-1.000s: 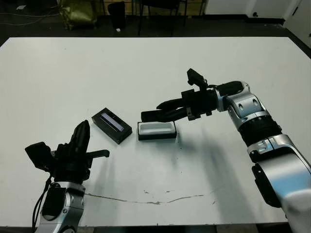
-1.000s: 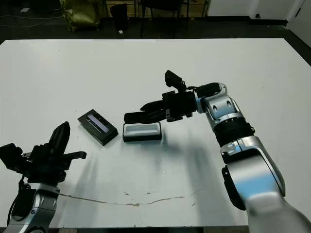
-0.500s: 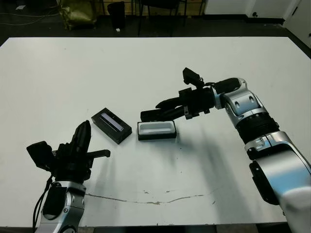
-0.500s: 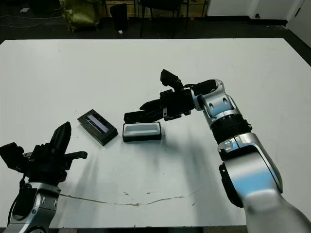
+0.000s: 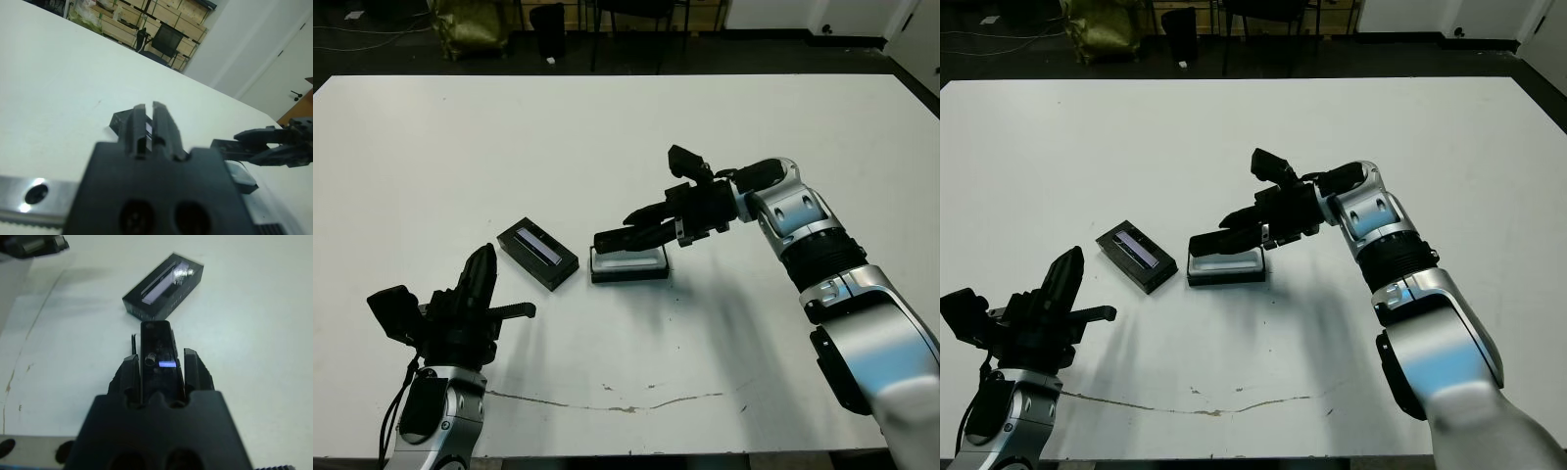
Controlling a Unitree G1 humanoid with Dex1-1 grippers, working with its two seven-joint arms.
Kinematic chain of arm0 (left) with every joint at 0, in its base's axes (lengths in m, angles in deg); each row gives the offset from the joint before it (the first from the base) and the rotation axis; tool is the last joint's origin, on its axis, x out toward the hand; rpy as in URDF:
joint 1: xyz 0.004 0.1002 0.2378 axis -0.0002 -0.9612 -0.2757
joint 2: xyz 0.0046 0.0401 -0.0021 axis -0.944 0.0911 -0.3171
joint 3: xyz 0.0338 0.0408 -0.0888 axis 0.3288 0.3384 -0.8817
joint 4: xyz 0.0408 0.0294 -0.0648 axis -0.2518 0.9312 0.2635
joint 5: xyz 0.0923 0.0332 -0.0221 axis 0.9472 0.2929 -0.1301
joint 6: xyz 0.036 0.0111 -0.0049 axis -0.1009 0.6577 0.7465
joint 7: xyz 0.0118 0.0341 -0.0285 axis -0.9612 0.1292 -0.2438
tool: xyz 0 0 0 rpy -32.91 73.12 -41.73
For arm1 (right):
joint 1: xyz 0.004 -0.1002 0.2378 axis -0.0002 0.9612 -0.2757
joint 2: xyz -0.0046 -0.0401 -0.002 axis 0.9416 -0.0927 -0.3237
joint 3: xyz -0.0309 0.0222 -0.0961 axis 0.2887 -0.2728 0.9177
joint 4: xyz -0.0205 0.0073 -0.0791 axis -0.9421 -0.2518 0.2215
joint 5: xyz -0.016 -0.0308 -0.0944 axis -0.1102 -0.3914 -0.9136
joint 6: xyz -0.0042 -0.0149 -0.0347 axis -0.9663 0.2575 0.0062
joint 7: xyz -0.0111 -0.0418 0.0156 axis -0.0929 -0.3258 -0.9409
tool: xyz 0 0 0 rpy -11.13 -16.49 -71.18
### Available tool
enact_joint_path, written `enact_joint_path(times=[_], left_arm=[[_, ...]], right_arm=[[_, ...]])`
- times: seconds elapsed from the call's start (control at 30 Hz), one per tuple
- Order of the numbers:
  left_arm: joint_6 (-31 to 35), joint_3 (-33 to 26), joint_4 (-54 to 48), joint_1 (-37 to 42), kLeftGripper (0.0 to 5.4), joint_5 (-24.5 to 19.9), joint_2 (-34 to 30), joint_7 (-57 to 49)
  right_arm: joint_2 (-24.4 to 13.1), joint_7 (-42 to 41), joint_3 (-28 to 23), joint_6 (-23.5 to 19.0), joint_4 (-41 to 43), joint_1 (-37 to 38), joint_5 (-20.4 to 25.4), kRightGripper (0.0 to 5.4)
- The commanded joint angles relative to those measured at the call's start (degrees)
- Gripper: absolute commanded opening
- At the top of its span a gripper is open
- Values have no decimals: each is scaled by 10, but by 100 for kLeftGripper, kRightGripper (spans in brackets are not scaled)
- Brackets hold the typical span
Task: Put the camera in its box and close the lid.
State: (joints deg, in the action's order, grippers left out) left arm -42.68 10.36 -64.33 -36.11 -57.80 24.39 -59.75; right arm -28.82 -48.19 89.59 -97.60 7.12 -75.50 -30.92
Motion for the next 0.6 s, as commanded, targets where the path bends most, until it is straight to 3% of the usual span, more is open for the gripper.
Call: enact_joint_path(times=[0.03, 0.6], left_arm=[[1, -3, 7, -8, 0, 2, -3, 1], [9, 1, 1, -12, 0, 0, -1, -4]], right_arm=[[4, -3, 14, -14, -1, -6, -14, 72], [10, -4, 35, -10, 0, 6, -35, 72]])
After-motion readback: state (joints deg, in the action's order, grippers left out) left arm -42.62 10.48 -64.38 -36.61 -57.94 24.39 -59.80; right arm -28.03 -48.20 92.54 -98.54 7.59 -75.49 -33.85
